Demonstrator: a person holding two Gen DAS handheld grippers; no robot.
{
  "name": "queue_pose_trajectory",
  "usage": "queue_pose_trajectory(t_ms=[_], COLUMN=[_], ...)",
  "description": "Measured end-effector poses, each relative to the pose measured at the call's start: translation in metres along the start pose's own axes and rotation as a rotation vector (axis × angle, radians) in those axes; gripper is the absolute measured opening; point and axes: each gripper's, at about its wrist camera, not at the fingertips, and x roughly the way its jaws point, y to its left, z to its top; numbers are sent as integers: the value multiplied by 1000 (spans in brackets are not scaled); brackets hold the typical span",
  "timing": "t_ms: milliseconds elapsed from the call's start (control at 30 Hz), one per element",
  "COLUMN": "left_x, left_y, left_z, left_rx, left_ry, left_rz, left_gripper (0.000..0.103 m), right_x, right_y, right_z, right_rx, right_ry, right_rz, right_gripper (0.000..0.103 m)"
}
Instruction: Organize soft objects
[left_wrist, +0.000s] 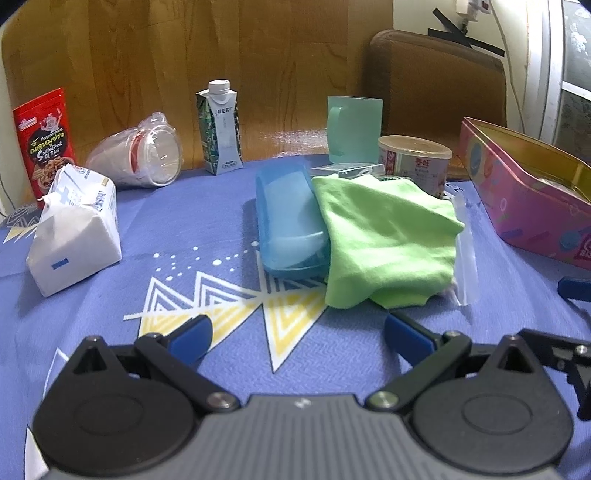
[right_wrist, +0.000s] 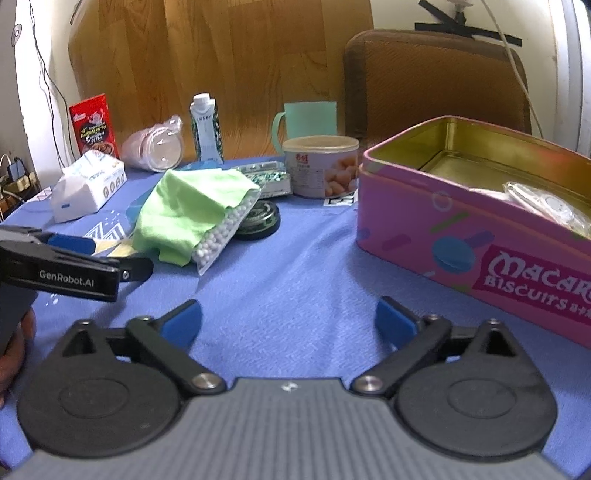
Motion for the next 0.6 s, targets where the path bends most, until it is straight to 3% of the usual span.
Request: queue_pose_trajectory(t_ms=[267,600], left_x=[-4,-4], left_y=[7,7], left_z=[-2,-1], left_rx=[13,30], left_ry=[2,9], left_rz=[-52,-55], left_gripper=[103,103], right_x=[-4,-10], right_y=[4,7], right_z=[-3,-8], right_rx=[-38,-62], right_ry=[18,4], right_rz=[-1,-28], right_gripper=[103,103])
